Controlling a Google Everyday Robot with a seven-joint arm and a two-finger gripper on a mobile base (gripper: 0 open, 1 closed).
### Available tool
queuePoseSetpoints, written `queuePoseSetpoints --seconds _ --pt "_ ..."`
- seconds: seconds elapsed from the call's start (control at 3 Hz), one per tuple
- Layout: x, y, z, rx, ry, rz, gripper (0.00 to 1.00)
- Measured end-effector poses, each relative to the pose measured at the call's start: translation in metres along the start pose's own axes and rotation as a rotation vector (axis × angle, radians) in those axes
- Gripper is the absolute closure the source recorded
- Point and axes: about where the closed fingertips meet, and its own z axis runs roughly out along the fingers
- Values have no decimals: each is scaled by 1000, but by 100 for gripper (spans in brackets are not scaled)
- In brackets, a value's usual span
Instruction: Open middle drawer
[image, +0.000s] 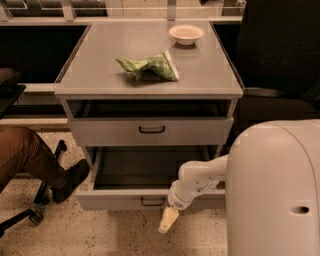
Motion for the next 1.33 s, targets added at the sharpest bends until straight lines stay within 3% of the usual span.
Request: queuePoseSetpoints --seconds 0.33,1.0,1.33 --pt "5 16 1 -29 13 5 0" --pt "0 14 -2 -31 42 1 0" --pt "-3 27 -10 -51 129 -12 0"
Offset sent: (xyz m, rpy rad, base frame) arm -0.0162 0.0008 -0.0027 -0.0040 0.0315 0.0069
